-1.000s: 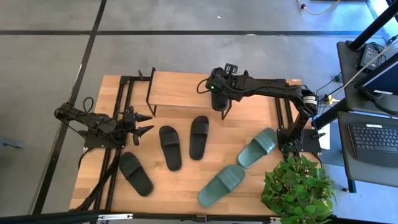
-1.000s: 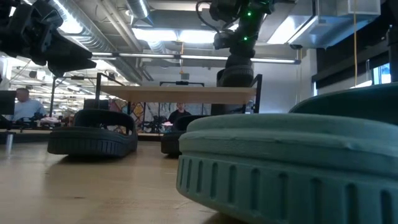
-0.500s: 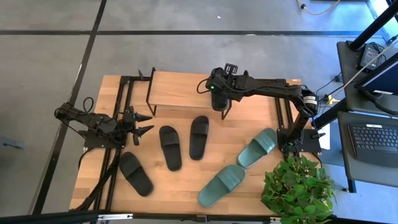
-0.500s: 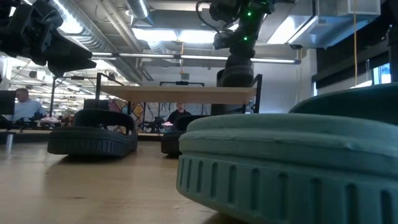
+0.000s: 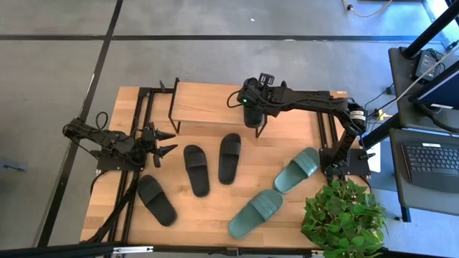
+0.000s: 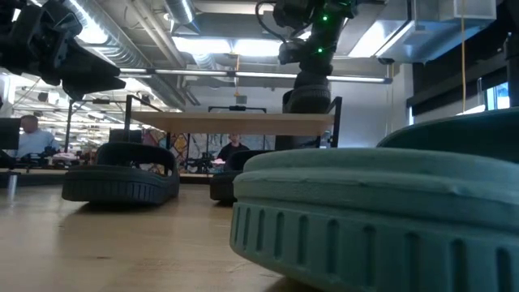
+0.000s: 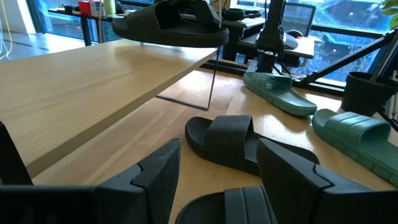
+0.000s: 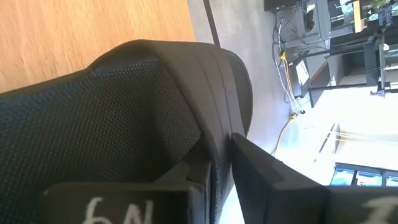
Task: Pick and place slides into the shelf
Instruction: Put the black slide on the shelf
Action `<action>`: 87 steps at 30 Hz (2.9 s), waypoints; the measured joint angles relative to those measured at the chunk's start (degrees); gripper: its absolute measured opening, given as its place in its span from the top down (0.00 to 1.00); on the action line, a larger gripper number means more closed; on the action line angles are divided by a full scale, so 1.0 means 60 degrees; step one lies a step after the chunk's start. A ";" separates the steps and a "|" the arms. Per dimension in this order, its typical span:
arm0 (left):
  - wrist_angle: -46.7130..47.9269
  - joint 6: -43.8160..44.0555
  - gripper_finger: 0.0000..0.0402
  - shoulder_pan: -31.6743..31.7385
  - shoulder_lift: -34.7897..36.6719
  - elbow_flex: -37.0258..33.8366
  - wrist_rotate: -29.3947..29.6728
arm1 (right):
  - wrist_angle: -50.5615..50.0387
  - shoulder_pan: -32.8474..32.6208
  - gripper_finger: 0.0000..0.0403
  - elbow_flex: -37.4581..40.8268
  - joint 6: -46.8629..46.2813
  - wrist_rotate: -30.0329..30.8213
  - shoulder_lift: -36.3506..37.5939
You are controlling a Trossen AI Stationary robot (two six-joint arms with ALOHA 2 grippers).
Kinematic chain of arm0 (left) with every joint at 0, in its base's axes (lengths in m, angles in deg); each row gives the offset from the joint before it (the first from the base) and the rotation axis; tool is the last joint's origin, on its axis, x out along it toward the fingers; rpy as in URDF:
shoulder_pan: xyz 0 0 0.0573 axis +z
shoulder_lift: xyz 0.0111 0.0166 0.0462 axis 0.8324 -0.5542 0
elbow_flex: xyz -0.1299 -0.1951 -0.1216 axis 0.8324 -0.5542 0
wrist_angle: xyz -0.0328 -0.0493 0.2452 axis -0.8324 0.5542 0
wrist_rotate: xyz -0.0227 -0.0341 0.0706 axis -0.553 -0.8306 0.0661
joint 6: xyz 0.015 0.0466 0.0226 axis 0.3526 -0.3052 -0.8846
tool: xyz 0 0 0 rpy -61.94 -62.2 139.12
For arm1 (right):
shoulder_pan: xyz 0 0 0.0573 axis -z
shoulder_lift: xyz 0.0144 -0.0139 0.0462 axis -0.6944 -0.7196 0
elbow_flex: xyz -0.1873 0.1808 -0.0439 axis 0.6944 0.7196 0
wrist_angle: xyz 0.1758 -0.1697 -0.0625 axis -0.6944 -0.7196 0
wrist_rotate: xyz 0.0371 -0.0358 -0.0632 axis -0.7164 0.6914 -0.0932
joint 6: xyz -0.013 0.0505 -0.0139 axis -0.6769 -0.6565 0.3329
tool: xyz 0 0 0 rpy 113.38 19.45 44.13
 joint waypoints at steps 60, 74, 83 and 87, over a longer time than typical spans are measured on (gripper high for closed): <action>0.0000 0.0037 0.49 -0.0001 0.0000 0.0003 0.0000 | -0.0103 -0.0142 0.66 -0.0011 -0.0240 -0.1313 0.0004; 0.0000 0.0040 0.49 0.0002 -0.0001 0.0002 0.0001 | -0.0612 -0.0138 0.57 -0.0297 -0.0732 -0.1387 0.0004; 0.0000 0.0044 0.49 0.0001 0.0000 0.0003 0.0003 | -0.1303 -0.0146 0.35 -0.1347 -0.1262 -0.2005 0.0007; 0.0000 0.0044 0.49 0.0001 -0.0001 0.0003 -0.0001 | -0.2039 -0.0151 0.34 -0.1743 -0.1622 -0.2375 0.0007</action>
